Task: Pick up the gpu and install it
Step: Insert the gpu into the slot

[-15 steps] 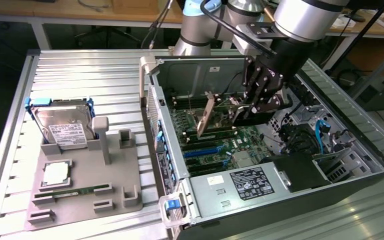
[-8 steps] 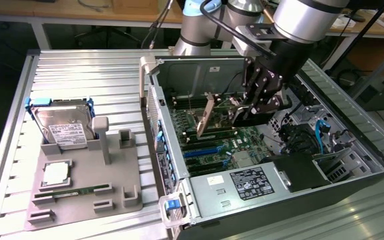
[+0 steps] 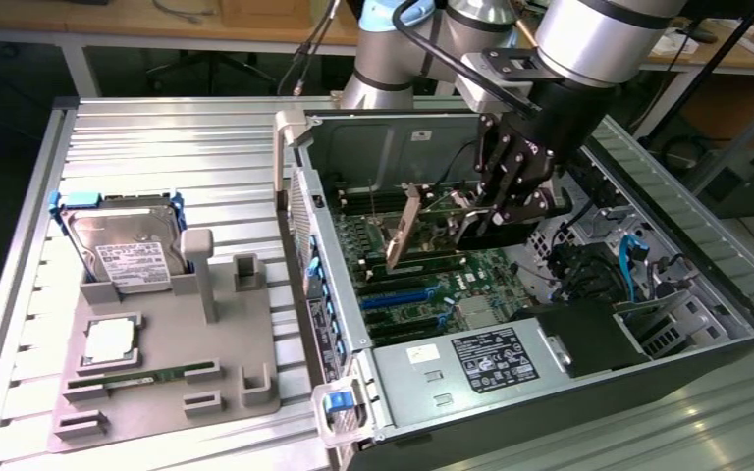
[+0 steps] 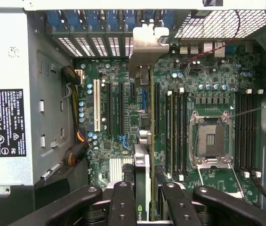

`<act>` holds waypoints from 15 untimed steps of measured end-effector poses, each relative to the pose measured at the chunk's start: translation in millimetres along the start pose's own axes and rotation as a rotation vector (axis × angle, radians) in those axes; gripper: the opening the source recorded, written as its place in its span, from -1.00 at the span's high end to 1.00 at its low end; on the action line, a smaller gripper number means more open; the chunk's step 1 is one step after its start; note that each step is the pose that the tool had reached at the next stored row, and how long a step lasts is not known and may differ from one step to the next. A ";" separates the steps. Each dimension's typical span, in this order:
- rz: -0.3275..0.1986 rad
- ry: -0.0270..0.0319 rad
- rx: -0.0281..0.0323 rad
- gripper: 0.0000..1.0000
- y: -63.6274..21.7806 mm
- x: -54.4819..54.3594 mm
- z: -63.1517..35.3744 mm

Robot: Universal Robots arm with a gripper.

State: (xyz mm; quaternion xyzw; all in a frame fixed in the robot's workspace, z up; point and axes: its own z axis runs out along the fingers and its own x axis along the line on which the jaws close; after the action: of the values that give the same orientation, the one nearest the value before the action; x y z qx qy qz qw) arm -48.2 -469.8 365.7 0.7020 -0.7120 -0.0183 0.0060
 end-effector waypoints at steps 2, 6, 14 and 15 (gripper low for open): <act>0.000 0.0000 0.0000 0.47 0.0 0.0 0.0; 0.000 -0.0001 0.0000 0.47 0.0 0.0 0.0; 0.000 -0.0003 0.0034 0.47 8.4 -0.1 9.7; 0.000 -0.0002 0.0036 0.47 11.3 -0.4 11.6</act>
State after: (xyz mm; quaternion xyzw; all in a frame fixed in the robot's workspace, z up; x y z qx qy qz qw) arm -59.8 -469.0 354.5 0.7020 -0.7119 -0.0171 0.0046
